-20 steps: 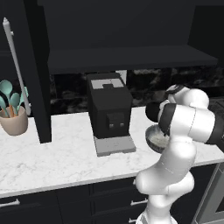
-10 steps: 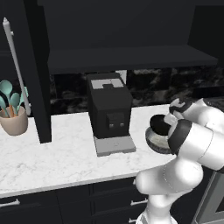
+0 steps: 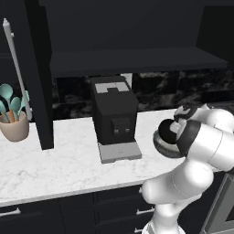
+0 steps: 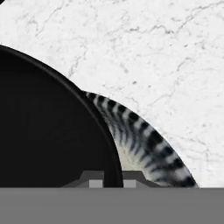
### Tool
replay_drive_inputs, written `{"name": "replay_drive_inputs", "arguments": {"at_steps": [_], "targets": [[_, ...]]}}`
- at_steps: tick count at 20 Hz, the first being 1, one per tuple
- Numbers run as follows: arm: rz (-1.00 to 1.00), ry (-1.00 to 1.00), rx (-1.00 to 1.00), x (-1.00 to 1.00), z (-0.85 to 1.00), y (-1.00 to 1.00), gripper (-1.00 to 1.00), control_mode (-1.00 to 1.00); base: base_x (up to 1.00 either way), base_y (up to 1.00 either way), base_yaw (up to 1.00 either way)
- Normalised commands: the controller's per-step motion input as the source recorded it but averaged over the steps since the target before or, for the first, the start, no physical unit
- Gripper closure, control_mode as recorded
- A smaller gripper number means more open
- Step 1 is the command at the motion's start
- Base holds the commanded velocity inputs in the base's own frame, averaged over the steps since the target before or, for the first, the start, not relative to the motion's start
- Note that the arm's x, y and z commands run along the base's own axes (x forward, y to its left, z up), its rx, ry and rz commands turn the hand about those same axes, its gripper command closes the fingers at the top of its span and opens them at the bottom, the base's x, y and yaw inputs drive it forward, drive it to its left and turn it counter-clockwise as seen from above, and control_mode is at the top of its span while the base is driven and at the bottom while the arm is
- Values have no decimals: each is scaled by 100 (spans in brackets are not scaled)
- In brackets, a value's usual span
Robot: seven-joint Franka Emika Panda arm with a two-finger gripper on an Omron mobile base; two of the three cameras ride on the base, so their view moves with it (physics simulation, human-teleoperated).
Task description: Pick up the bowls on the counter and stack them on top of one another in the open cabinet. Place the smaller bowl on top of the larger bowl.
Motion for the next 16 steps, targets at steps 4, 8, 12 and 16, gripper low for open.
{"name": "replay_drive_inputs", "arguments": {"at_steps": [4, 8, 12, 16], "targets": [[0, -2, 0, -30, 5, 0, 100, -100, 0, 0, 0], [0, -4, 0, -25, 11, 10, 100, -100, 0, 0, 0], [1, 0, -2, -23, 14, 18, 100, -100, 0, 0, 0], [7, -2, -8, -16, 7, 41, 100, -100, 0, 0, 0]]}}
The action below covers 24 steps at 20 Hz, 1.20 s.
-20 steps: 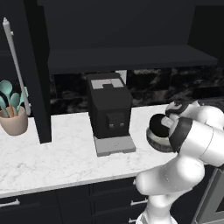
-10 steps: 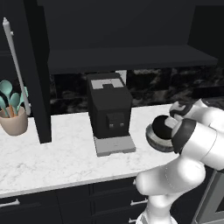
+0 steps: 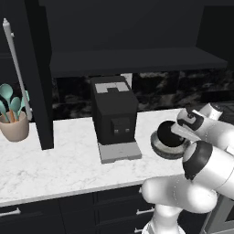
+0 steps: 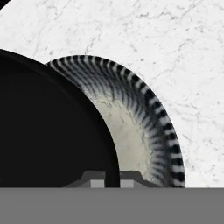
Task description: Pick up the bowls on the counter and stack them on top of one another in the open cabinet. Place the smaller bowl on top of the larger bowl.
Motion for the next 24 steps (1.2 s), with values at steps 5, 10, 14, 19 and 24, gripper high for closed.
{"name": "replay_drive_inputs", "arguments": {"at_steps": [5, 10, 14, 19, 24], "targets": [[6, 5, -3, 0, 0, 18, -100, -100, 0, 0, 0], [0, 11, 4, -23, 26, -25, -100, -100, 0, 0, 0], [-3, 5, 11, -57, 84, -43, -100, -100, 0, 0, 0], [0, 14, 0, 0, -19, 0, -100, -100, 0, 0, 0], [0, 9, 0, 0, -60, 0, -100, -100, 0, 0, 0]]}}
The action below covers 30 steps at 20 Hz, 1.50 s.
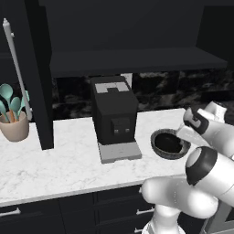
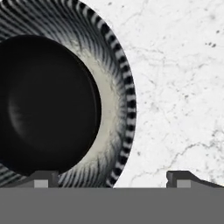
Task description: Pick up the bowls on the counter and stack them on top of one another in the open cabinet. Place the smaller bowl on top of the larger bowl.
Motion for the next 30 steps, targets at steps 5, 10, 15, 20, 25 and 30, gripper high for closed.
{"name": "replay_drive_inputs", "arguments": {"at_steps": [5, 10, 15, 20, 25, 30], "targets": [[0, 0, 0, 0, -31, 0, -100, -100, 0, 0, 0], [0, 0, 0, 5, -34, 6, -100, -100, 0, 0, 0], [0, 0, 0, 7, -19, 5, 100, -100, 0, 0, 0], [0, 0, 0, 0, 0, 0, 100, -100, 0, 0, 0], [-1, -5, 0, -11, 30, 0, 100, -100, 0, 0, 0], [-3, -28, 0, -73, 94, 0, 100, -100, 0, 0, 0]]}}
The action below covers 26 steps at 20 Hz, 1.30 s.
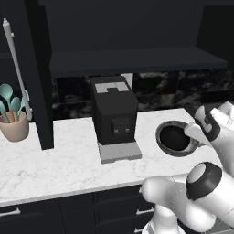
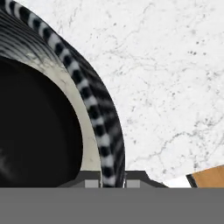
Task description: Pick up the bowls on the counter and stack them on top of one another in the open cabinet. Place the smaller bowl on top of the larger bowl.
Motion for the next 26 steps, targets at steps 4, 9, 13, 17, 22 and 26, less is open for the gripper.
{"name": "replay_drive_inputs", "arguments": {"at_steps": [4, 9, 13, 17, 22, 26], "targets": [[-2, -33, 0, -86, 100, 25, 100, -100, 0, 0, 0], [0, -30, 0, -51, 100, 49, 100, -100, 0, 0, 0], [0, -24, 0, -24, 100, 43, 100, -100, 0, 0, 0], [0, -10, 0, -16, 100, 33, 100, -100, 0, 0, 0], [0, -6, 0, -1, 100, 27, 100, -100, 0, 0, 0], [-1, 0, 10, 37, 100, 25, 100, -100, 0, 0, 0]]}}
